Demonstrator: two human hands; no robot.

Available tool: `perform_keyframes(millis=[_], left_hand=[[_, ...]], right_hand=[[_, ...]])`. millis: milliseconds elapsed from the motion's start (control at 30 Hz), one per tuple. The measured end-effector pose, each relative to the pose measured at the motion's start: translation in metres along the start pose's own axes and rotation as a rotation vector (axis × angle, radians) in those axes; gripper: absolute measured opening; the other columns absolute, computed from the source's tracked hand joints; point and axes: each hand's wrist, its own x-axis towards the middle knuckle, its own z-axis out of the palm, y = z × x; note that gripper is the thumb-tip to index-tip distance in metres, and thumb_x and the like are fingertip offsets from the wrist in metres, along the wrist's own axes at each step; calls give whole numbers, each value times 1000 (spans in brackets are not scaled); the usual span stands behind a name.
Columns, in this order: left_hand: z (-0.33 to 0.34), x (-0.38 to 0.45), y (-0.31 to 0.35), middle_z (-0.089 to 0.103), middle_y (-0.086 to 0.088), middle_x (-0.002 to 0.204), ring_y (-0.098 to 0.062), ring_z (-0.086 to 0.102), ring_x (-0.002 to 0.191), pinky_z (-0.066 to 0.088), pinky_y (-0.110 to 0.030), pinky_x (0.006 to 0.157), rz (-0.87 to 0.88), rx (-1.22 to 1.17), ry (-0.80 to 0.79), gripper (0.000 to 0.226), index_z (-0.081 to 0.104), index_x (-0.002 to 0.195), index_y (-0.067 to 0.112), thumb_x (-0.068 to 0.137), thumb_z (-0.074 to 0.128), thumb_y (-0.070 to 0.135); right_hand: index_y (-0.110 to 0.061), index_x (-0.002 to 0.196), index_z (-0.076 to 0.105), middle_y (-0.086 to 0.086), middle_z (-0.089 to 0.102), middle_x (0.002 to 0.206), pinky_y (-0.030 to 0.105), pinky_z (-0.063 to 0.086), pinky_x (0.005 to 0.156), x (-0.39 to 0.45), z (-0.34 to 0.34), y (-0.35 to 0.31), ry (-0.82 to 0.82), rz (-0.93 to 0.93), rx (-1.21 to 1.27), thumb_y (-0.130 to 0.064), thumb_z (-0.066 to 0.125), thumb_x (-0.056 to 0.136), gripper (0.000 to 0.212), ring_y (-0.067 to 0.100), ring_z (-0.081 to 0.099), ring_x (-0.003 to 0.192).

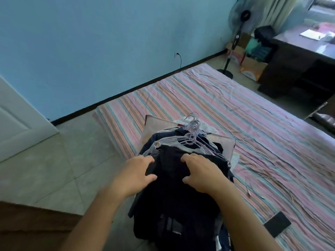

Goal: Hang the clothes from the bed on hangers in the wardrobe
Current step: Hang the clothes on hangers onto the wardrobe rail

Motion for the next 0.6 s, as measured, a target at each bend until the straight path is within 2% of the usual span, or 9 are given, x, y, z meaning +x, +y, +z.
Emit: perform_keyframes(millis=[100,267,400,600], left_hand=[[12,37,9,59,2,129,-20,55,119,47,-40,98,10,4,7,53,50,136,26,88,64,44],[32,112,24,62,2,124,-22,59,113,49,-37,90,-17,146,35,49,50,135,27,90,60,45],[52,169,23,63,-2,125,-25,60,113,49,-39,92,-61,120,29,47,53,133,24,90,61,40],[92,243,12,63,-6,125,-28,57,116,48,-38,93,-88,103,-33,41,57,125,17,90,61,36]], right_hand=[[-16,123,50,3,57,120,41,51,85,13,4,33,32,75,24,-24,65,86,41,27,55,112],[-16,126,50,3,57,127,42,51,87,51,15,93,82,201,76,-26,63,89,40,28,55,115],[-16,129,50,4,58,130,40,50,88,84,33,136,149,271,80,-24,61,91,41,28,55,115],[-18,135,45,3,54,138,41,46,96,131,75,187,87,299,13,-26,61,93,45,29,52,123]])
